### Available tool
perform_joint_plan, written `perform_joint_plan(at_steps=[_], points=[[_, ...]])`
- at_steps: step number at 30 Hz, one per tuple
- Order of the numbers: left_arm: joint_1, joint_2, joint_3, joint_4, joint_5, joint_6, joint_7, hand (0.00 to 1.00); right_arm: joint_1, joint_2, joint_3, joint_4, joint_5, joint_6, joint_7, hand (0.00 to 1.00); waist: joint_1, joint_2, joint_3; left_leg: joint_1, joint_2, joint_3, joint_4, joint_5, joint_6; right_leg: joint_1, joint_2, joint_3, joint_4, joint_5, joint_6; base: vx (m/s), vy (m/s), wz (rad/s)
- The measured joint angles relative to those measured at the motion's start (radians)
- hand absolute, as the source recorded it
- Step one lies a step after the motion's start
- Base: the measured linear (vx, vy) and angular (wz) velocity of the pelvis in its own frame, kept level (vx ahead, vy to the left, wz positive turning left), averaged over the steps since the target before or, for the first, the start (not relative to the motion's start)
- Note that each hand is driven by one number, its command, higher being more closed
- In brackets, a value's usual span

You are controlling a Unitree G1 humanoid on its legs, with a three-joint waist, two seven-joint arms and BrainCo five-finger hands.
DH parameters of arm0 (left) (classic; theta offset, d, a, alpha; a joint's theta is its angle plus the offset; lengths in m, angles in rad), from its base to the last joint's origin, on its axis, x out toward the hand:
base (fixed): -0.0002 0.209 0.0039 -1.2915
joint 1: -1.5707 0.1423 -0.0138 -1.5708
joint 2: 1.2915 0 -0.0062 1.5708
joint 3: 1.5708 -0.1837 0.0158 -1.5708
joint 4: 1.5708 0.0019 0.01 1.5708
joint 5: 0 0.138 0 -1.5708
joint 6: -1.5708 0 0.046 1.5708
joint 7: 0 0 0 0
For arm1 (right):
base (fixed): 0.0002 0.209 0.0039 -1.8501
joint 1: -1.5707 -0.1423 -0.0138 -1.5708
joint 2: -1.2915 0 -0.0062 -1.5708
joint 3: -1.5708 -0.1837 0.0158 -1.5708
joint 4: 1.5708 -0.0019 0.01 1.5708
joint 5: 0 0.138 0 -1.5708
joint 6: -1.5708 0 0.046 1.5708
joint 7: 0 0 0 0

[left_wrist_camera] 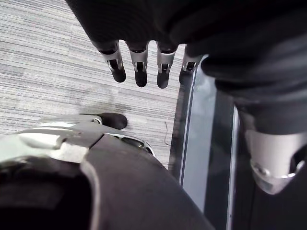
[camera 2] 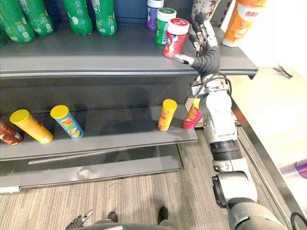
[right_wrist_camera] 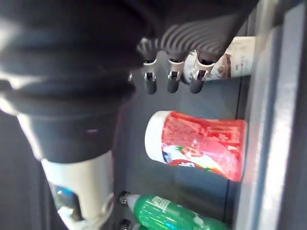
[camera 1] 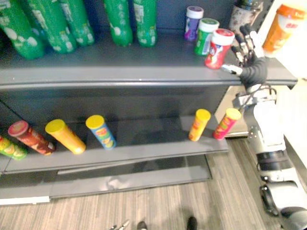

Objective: Put the gum and the chips on the shelf.

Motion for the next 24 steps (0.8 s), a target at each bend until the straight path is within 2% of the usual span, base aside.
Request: perform_joint_plan(at_steps=[4, 8, 10, 12, 14, 17, 19, 21, 23, 24], points=[[0.001, 0.0, 0.001, 0.0, 0.008, 0.0, 0.012, 0.0, 0.046, 0.028, -0.1, -0.144, -0.002, -0.045, -0.041, 0.0, -0.012, -0.004, -0.003, 0.0, 0.001, 0.001, 0.0, 0.002, 0.0, -0.002, 0.001, 0.001, 0.003, 0.0, 0.0, -0.03, -0.016, -0.01], [0.007, 0.0, 0.003, 0.002, 0.011, 0.0, 0.018, 0.0, 0.188, 0.087, -0.228, -0.32, -0.028, -0.1, -0.09, 0.0, -0.021, -0.013, -0.022, -0.001, 0.001, 0.003, 0.0, 0.002, -0.001, -0.004, 0.0, 0.003, 0.002, 0.0, 0.0, 0.0, 0.0, 0.0], [0.008, 0.0, 0.017, 0.002, 0.018, 0.0, 0.022, 0.0, 0.245, 0.116, -0.269, -0.379, -0.04, -0.114, -0.093, 0.0, -0.023, -0.014, -0.027, -0.001, 0.001, 0.003, 0.0, 0.002, -0.001, -0.004, 0.0, 0.002, 0.002, 0.0, 0.0, 0.0, 0.0, 0.0], [0.009, -0.008, 0.033, 0.003, 0.032, 0.0, 0.026, 0.0, 0.352, 0.168, -0.313, -0.462, -0.04, -0.149, -0.092, 0.0, -0.029, -0.013, -0.036, -0.001, 0.001, 0.003, 0.0, 0.001, -0.001, -0.005, 0.0, 0.002, 0.002, 0.0, 0.0, 0.0, 0.0, 0.0], [0.016, -0.01, 0.039, 0.004, 0.035, 0.0, 0.035, 0.0, 0.463, 0.212, -0.31, -0.497, -0.037, -0.171, -0.085, 0.0, -0.036, -0.013, -0.049, -0.002, 0.001, 0.003, 0.0, 0.001, -0.001, -0.006, 0.0, 0.002, 0.002, 0.0, 0.0, 0.0, 0.0, 0.0], [0.021, -0.012, 0.039, 0.011, 0.037, -0.001, 0.039, 0.0, 0.636, 0.274, -0.278, -0.507, -0.029, -0.169, -0.044, 0.0, -0.047, -0.009, -0.057, -0.001, 0.0, 0.009, 0.0, -0.001, -0.004, -0.014, -0.001, 0.007, 0.005, -0.002, -0.001, 0.0, 0.0, -0.07], [0.021, -0.012, 0.04, 0.012, 0.037, -0.003, 0.04, 0.0, 0.746, 0.287, -0.222, -0.502, -0.027, -0.164, -0.012, 0.0, -0.049, -0.008, -0.058, -0.001, 0.001, 0.023, 0.0, -0.006, -0.011, -0.022, 0.0, 0.019, 0.007, -0.003, -0.004, -0.01, -0.005, -0.17], [0.022, -0.013, 0.04, 0.014, 0.04, -0.007, 0.04, 0.0, 0.856, 0.305, -0.151, -0.486, -0.031, -0.14, 0.04, 0.0, -0.053, -0.004, -0.057, 0.001, 0.001, 0.026, 0.0, -0.007, -0.013, -0.022, 0.001, 0.023, 0.007, -0.004, -0.004, -0.03, -0.013, -0.08], [0.022, -0.013, 0.039, 0.023, 0.041, -0.014, 0.039, 0.0, 0.945, 0.32, -0.087, -0.389, -0.034, -0.119, 0.094, 0.0, -0.062, 0.002, -0.062, 0.003, 0.001, 0.027, 0.0, -0.009, -0.014, -0.02, 0.002, 0.023, 0.006, -0.004, -0.003, 0.0, 0.0, 0.0], [0.021, -0.015, 0.039, 0.023, 0.041, -0.016, 0.039, 0.0, 0.981, 0.326, -0.061, -0.303, -0.033, -0.092, 0.122, 0.0, -0.064, 0.004, -0.065, 0.004, 0.001, 0.028, 0.0, -0.01, -0.014, -0.019, 0.001, 0.023, 0.005, -0.004, -0.003, 0.0, 0.0, 0.0]])
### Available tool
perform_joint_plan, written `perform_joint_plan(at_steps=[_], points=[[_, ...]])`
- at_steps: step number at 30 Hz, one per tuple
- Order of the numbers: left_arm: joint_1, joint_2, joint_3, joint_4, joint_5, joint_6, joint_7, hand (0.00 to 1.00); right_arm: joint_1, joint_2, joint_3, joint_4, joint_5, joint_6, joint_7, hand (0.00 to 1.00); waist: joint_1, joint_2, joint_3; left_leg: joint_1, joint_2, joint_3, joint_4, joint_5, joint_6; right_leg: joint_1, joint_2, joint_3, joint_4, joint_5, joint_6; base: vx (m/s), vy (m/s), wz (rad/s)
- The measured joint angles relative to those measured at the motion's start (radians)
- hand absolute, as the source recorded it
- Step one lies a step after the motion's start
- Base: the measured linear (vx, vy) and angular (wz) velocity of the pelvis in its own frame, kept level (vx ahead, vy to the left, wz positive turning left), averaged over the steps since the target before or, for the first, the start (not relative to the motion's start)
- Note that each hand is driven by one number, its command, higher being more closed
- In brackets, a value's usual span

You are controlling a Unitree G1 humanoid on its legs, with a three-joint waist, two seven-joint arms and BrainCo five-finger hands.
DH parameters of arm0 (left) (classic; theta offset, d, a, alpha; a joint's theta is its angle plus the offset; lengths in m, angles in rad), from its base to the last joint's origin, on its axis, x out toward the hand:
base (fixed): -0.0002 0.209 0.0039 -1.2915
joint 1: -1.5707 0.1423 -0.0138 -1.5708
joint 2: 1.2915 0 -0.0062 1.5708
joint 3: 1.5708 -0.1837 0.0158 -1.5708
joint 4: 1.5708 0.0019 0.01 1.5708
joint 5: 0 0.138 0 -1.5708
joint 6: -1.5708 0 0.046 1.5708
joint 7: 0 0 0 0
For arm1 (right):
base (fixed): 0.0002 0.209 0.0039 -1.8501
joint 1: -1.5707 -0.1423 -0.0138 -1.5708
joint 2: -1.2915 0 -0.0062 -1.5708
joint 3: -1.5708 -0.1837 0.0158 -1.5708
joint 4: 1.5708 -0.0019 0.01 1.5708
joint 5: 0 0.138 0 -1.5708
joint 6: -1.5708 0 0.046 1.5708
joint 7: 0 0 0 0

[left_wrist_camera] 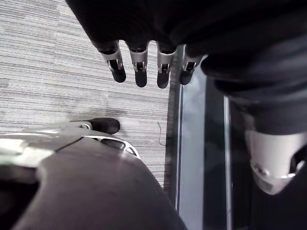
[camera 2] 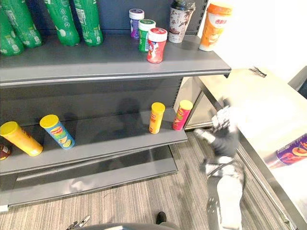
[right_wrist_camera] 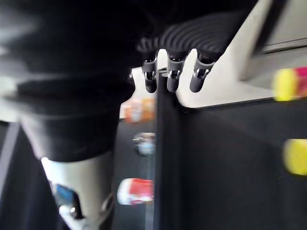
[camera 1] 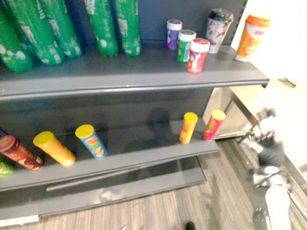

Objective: Put the gum and the chips on the shelf.

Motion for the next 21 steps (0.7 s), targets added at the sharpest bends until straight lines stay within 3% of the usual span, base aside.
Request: perform_joint_plan(at_steps=[4, 9, 15, 21], points=[[-0.009, -0.005, -0.001, 0.022, 0.005, -0.001, 0.0, 0.0, 0.06, 0.036, 0.025, 0.301, -0.013, 0.069, 0.052, 0.0, -0.004, 0.019, -0.004, 0.001, 0.0, 0.005, 0.0, -0.004, -0.001, -0.001, 0.0, 0.004, -0.002, 0.0, 0.0, 0.0, -0.008, -0.03], [-0.013, -0.015, -0.011, 0.029, 0.006, -0.002, 0.002, 0.0, 0.021, 0.037, -0.054, 0.713, -0.078, 0.074, 0.02, 0.0, -0.006, 0.04, -0.007, 0.003, 0.003, 0.009, 0.0, -0.007, -0.004, 0.0, 0.003, 0.007, -0.004, 0.0, 0.0, 0.0, -0.003, -0.01], [-0.014, -0.024, -0.012, 0.031, 0.006, -0.002, 0.014, 0.0, -0.054, 0.04, -0.186, 1.15, -0.075, 0.093, -0.042, 0.0, -0.005, 0.059, -0.005, 0.02, 0.008, 0.01, 0.0, -0.009, -0.006, 0.018, 0.005, 0.007, -0.007, -0.001, -0.001, 0.0, 0.0, 0.0], [-0.015, -0.024, -0.012, 0.036, 0.004, -0.004, 0.02, 0.0, -0.067, 0.055, -0.243, 1.255, -0.119, 0.109, -0.116, 0.0, -0.006, 0.059, -0.004, 0.025, 0.006, 0.011, 0.0, -0.013, -0.007, 0.022, 0.004, 0.007, -0.007, -0.003, 0.0, 0.0, 0.0, 0.0]])
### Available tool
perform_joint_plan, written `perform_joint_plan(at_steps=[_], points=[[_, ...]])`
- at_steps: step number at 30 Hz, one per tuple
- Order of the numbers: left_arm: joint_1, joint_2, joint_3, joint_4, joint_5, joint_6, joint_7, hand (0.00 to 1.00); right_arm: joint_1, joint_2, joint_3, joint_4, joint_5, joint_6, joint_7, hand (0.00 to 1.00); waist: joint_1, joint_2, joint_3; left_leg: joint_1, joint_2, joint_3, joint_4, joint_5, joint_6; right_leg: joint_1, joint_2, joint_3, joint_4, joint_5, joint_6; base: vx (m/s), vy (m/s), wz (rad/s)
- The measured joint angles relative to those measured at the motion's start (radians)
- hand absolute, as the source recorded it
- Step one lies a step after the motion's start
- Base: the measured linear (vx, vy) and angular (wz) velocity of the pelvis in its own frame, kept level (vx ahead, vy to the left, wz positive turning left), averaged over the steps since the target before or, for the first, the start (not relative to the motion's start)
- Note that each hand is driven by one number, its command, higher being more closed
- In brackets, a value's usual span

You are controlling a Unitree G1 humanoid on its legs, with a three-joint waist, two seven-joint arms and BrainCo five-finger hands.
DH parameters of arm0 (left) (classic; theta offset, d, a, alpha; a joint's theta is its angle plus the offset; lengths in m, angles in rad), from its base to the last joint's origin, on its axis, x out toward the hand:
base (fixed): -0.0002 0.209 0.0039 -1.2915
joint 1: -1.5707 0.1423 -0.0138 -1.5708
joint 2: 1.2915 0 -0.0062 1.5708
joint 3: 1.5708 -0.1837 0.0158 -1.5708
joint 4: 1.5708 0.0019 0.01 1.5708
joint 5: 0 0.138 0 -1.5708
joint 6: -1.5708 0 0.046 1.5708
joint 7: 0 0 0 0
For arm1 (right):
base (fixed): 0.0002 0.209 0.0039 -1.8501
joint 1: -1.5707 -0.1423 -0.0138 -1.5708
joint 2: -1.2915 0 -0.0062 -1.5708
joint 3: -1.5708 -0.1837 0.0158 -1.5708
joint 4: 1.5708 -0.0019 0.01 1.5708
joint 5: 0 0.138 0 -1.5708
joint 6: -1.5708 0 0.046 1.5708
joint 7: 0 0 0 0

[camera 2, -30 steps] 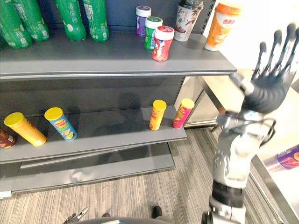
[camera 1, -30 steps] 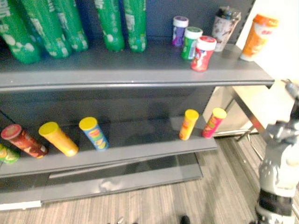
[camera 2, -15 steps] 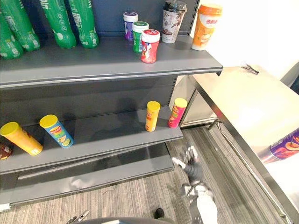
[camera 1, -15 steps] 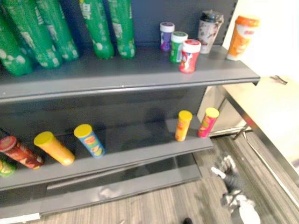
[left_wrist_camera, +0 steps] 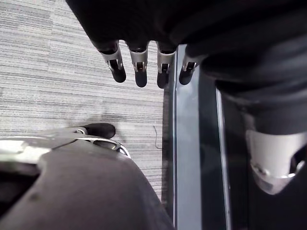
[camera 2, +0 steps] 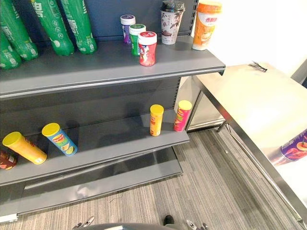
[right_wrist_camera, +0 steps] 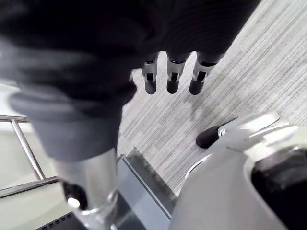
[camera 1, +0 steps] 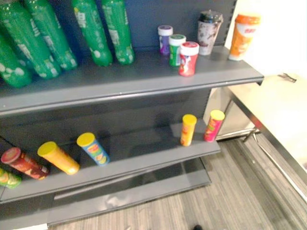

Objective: Put the gum and the chips on the shelf.

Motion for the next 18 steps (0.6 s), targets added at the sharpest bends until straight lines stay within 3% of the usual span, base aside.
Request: perform_joint_plan(at_steps=[7, 8, 9, 12, 15, 18], points=[[-0.001, 0.001, 0.005, 0.002, -0.018, -0.008, -0.005, 0.0, -0.034, -0.001, -0.065, 0.069, -0.026, 0.012, 0.031, 0.0, 0.002, -0.005, 0.015, 0.005, 0.003, 0.015, 0.026, -0.018, 0.0, 0.014, -0.003, 0.008, -0.007, -0.006, -0.001, 0.0, 0.001, -0.03], [-0.009, 0.002, 0.012, 0.001, -0.019, -0.01, -0.008, 0.0, -0.051, -0.002, -0.08, 0.085, -0.026, 0.013, 0.032, 0.0, 0.004, -0.011, 0.027, -0.037, 0.019, 0.015, 0.138, -0.073, 0.007, 0.01, -0.005, 0.019, 0.011, -0.011, 0.003, -0.03, 0.011, -0.22], [-0.016, -0.001, 0.012, 0.001, -0.019, -0.014, -0.008, 0.0, -0.063, -0.008, -0.088, 0.088, -0.025, 0.013, 0.031, 0.0, 0.003, 0.0, 0.046, -0.092, 0.043, 0.013, 0.265, -0.136, 0.008, -0.006, 0.002, 0.028, 0.043, -0.024, 0.005, -0.04, 0.004, -0.22], [-0.043, -0.02, 0.011, 0.001, -0.06, -0.018, -0.008, 0.0, -0.082, -0.016, -0.142, 0.088, 0.005, 0.012, 0.029, 0.0, 0.001, 0.04, 0.091, -0.178, 0.091, 0.012, 0.452, -0.235, 0.019, -0.083, 0.016, 0.05, 0.187, -0.085, 0.016, -0.05, 0.051, -0.17], [-0.053, -0.02, 0.015, 0.0, -0.092, -0.021, -0.01, 0.0, -0.075, 0.004, -0.189, 0.084, 0.03, 0.013, 0.028, 0.0, -0.004, 0.038, 0.113, -0.197, 0.105, 0.048, 0.548, -0.294, 0.038, -0.132, 0.011, 0.089, 0.278, -0.116, 0.027, -0.04, 0.151, -0.27], [-0.058, -0.03, 0.055, -0.001, -0.096, -0.025, -0.008, 0.0, -0.08, 0.028, -0.187, 0.019, 0.046, 0.01, 0.026, 0.0, -0.002, 0.023, 0.133, -0.197, 0.133, 0.182, 0.616, -0.35, 0.062, -0.19, 0.034, 0.216, 0.266, -0.068, 0.055, -0.08, 0.181, -1.17]])
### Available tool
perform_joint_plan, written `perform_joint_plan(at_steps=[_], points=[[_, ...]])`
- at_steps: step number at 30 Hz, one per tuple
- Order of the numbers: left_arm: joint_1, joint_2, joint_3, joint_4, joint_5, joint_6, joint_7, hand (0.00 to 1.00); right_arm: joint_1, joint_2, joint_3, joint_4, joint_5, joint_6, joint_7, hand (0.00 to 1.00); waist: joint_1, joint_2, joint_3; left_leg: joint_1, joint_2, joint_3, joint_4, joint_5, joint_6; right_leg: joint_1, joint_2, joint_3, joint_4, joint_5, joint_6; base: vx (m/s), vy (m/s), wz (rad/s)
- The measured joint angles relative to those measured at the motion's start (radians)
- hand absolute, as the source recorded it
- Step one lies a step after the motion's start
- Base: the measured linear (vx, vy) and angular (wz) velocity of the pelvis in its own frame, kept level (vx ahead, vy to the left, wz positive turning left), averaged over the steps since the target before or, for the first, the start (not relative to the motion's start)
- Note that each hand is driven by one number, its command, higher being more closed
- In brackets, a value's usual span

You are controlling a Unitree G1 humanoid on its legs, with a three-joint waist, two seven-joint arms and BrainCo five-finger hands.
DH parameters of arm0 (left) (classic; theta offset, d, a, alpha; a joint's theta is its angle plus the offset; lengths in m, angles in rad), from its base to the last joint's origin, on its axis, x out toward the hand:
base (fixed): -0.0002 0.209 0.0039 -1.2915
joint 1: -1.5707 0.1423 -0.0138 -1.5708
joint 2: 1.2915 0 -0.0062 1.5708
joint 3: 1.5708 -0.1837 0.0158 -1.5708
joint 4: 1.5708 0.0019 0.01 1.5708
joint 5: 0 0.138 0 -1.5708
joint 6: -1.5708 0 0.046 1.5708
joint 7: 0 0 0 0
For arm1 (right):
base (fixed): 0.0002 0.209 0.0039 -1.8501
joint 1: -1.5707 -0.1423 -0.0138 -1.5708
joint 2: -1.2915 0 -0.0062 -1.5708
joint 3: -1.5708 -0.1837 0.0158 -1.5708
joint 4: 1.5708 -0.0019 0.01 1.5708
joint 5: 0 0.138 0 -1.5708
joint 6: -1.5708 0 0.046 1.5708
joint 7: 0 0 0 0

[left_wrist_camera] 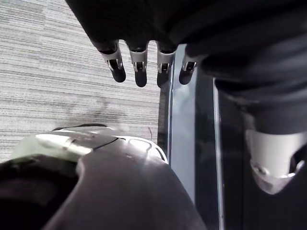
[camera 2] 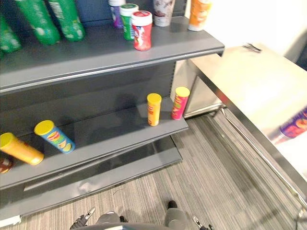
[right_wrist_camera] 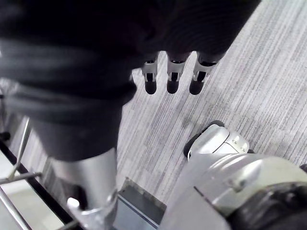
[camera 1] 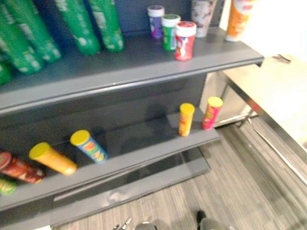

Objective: Put the gum and the chips on the shelf.

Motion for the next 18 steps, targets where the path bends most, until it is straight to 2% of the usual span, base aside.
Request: perform_joint_plan(at_steps=[1, 2, 3, 4, 6, 7, 9, 11, 12, 13, 15, 18], points=[[-0.002, 0.0, 0.001, -0.001, 0.0, -0.001, 0.001, 0.0, -0.002, 0.002, 0.007, -0.017, 0.0, -0.002, 0.0, 0.0, 0.002, 0.005, 0.003, 0.0, 0.014, 0.038, 0.008, -0.008, 0.006, -0.011, 0.003, 0.02, -0.015, 0.023, -0.003, -0.12, 0.142, -1.74], [-0.001, 0.002, 0.001, -0.012, -0.001, -0.004, 0.003, 0.0, -0.017, 0.003, 0.014, -0.023, 0.0, 0.0, -0.005, 0.0, 0.013, 0.008, 0.014, 0.006, 0.038, 0.122, 0.01, -0.016, 0.019, -0.032, -0.006, -0.007, -0.04, 0.063, -0.045, -0.13, 0.12, -1.75], [-0.006, 0.004, 0.005, -0.023, -0.001, -0.01, 0.004, 0.0, -0.03, 0.0, 0.024, -0.023, 0.001, 0.001, -0.01, 0.0, 0.022, -0.001, 0.027, 0.021, 0.05, 0.181, 0.006, -0.016, 0.022, -0.054, -0.027, -0.122, -0.011, 0.055, -0.061, -0.16, 0.183, -1.94], [-0.017, 0.01, 0.005, -0.023, -0.001, -0.014, 0.005, 0.0, -0.031, -0.004, 0.041, -0.021, 0.003, 0.001, -0.017, 0.0, 0.022, 0.003, 0.045, 0.037, 0.068, 0.228, 0.004, -0.015, 0.023, -0.056, -0.076, -0.307, 0.061, 0.025, -0.106, -0.09, 0.148, -1.38], [-0.028, 0.016, 0.0, -0.031, -0.001, -0.014, 0.004, 0.0, -0.022, -0.003, 0.055, -0.018, 0.01, 0.001, -0.035, 0.0, 0.024, -0.001, 0.053, 0.069, 0.09, 0.288, 0.0, -0.012, 0.02, -0.009, -0.144, -0.48, 0.16, -0.013, -0.162, -0.01, 0.099, -1.17], [-0.036, 0.027, -0.023, -0.041, -0.001, -0.015, 0.003, 0.0, -0.017, -0.008, 0.077, -0.008, 0.03, 0.0, -0.04, 0.0, 0.021, -0.007, 0.054, 0.09, 0.097, 0.336, -0.019, 0.002, 0.015, 0.026, -0.169, -0.527, 0.181, -0.043, -0.159, 0.0, 0.037, -0.99], [-0.054, 0.031, -0.044, -0.043, -0.001, -0.015, 0.002, 0.0, -0.025, -0.013, 0.081, 0.009, 0.03, 0.0, -0.04, 0.0, 0.014, -0.008, 0.054, 0.104, 0.096, 0.377, -0.051, 0.029, 0.011, 0.037, -0.185, -0.568, 0.186, -0.055, -0.158, 0.01, -0.056, -0.7], [-0.054, 0.032, -0.055, -0.048, -0.001, -0.016, -0.003, 0.0, -0.035, -0.016, 0.092, 0.019, 0.03, 0.001, -0.039, 0.0, 0.006, -0.018, 0.049, 0.13, 0.094, 0.422, -0.082, 0.058, -0.01, 0.045, -0.188, -0.608, 0.17, -0.061, -0.147, 0.0, -0.114, -0.71], [-0.053, 0.035, -0.056, -0.046, -0.002, -0.015, -0.004, 0.0, -0.035, -0.019, 0.109, 0.019, 0.03, 0.001, -0.039, 0.0, 0.002, -0.029, 0.044, 0.145, 0.089, 0.443, -0.095, 0.072, -0.028, 0.053, -0.176, -0.617, 0.13, -0.081, -0.107, -0.01, -0.138, -0.55], [-0.054, 0.036, -0.058, -0.044, -0.002, -0.014, -0.005, 0.0, -0.039, -0.024, 0.113, 0.019, 0.03, 0.001, -0.038, 0.0, -0.002, -0.023, 0.043, 0.15, 0.091, 0.448, -0.104, 0.08, -0.034, 0.057, -0.162, -0.616, 0.109, -0.079, -0.094, -0.01, -0.183, -0.58], [-0.059, 0.018, -0.086, -0.044, -0.001, -0.016, -0.015, 0.0, -0.042, -0.036, 0.11, 0.019, 0.032, -0.001, -0.039, 0.0, -0.004, -0.002, 0.04, 0.158, 0.096, 0.477, -0.163, 0.126, -0.046, 0.061, -0.114, -0.603, 0.035, -0.071, -0.094, -0.01, -0.175, -0.37], [-0.065, 0.005, -0.089, -0.043, -0.002, -0.015, -0.018, 0.0, -0.045, -0.046, 0.108, 0.02, 0.037, -0.001, -0.037, 0.0, -0.003, 0.011, 0.032, 0.161, 0.105, 0.496, -0.197, 0.167, -0.064, 0.048, -0.08, -0.586, 0.02, -0.063, -0.107, 0.01, -0.157, -0.2]])
